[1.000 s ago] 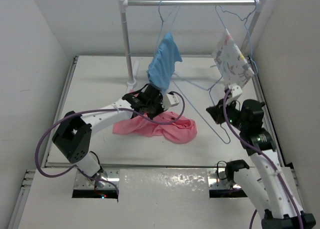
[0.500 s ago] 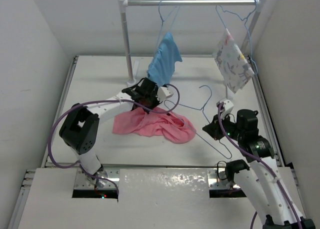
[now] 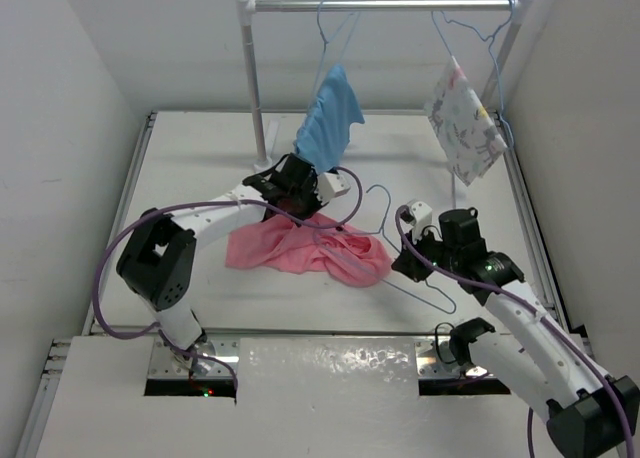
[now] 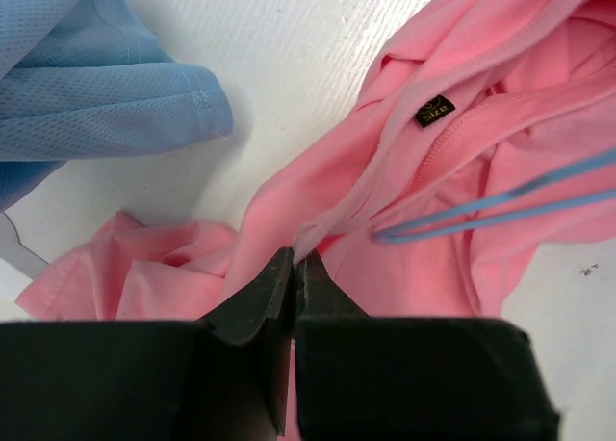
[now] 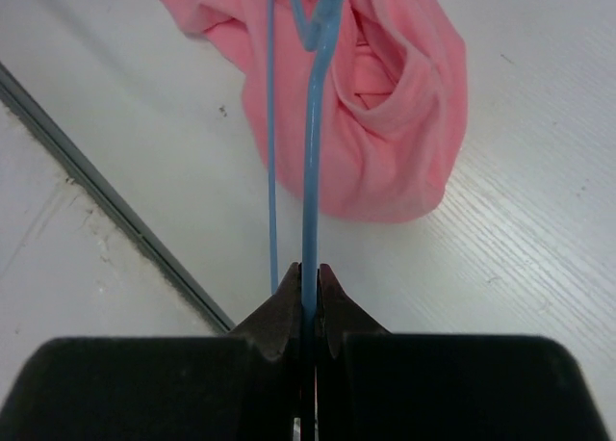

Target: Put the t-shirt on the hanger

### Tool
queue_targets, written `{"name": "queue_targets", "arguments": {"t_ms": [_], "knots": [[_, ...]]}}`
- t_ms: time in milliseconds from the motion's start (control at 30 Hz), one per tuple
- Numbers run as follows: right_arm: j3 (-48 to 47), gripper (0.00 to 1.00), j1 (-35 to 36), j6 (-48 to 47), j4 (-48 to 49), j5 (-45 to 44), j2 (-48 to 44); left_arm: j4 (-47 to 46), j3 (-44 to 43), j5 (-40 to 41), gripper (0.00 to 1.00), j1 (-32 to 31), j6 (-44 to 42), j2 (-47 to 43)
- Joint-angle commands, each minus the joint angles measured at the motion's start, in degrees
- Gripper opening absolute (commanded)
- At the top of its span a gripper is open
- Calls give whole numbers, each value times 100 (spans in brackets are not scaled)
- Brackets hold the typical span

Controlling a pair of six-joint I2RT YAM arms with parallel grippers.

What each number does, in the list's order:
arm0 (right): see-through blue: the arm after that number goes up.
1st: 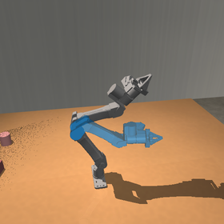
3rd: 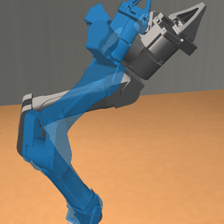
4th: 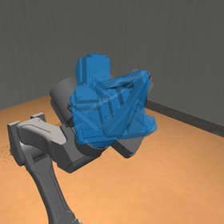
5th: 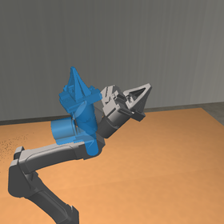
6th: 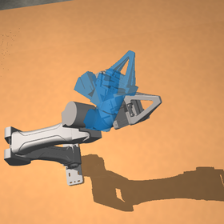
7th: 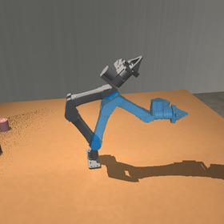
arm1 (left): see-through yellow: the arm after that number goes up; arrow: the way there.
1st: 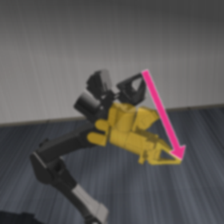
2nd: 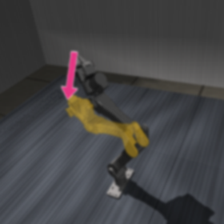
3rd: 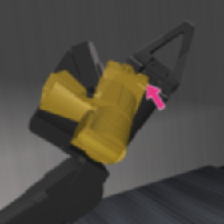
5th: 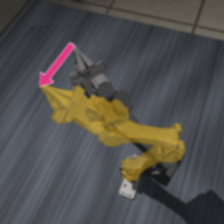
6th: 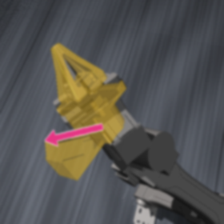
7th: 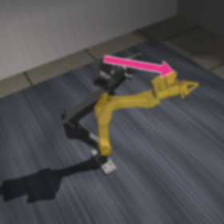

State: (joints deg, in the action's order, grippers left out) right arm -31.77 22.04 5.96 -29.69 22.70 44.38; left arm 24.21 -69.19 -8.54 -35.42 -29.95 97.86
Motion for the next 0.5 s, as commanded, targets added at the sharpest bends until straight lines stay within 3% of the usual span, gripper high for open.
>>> {"name": "queue_targets", "arguments": {"t_ms": [0, 133, 467], "knots": [[-488, 0, 63, -235, 184, -300, -61, -223, 142, -193, 0, -18, -160, -426], [-681, 0, 81, -367, 25, -301, -184, -303, 178, 141, 0, -18, -169, -304], [-691, 0, 81, -438, 86, -512, -176, -101, -77, -34, 0, -18, -63, -241]]}}
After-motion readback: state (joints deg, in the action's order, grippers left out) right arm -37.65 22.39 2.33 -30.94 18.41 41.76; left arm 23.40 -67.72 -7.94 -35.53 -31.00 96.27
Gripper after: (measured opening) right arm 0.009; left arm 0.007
